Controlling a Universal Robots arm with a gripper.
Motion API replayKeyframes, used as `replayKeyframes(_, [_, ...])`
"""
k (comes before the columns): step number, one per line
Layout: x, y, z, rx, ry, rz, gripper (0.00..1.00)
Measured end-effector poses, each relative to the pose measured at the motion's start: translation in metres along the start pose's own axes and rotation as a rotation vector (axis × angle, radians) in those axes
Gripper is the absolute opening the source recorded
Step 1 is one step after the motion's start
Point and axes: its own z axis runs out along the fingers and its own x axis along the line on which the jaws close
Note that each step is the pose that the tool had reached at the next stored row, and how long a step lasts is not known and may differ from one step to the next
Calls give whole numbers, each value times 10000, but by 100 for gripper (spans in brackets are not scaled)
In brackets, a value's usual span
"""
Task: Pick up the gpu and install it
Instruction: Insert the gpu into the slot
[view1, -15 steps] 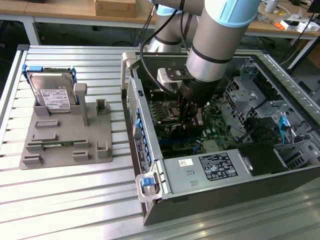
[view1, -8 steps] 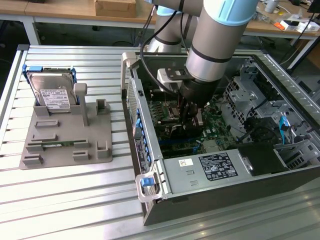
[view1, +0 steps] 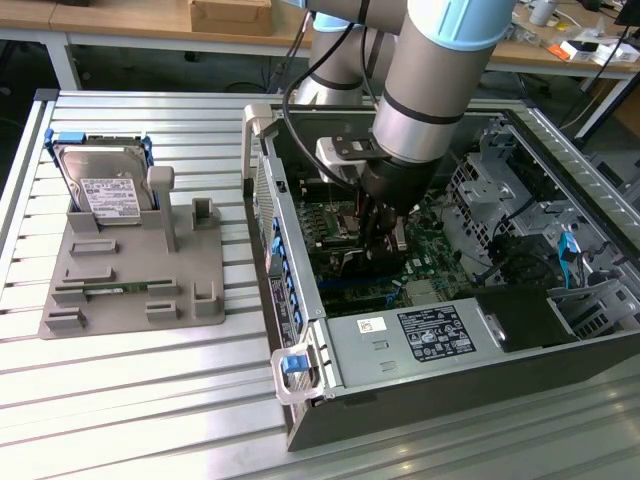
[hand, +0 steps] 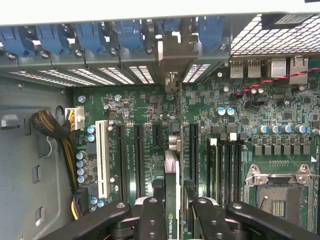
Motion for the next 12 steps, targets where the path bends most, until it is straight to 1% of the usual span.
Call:
replayKeyframes(3, [-1,0,19,-5,1,-1,26])
replayKeyframes(6, [-2,-1,26,2,-12,-1,27])
replayKeyframes(9, [-1,-1,22,-2,-3,-1,45])
replayKeyframes(11, [1,-1,-20,-2,-4,-1,45])
replayKeyframes(12, [1,-1,-63,-2,-4,-2,45])
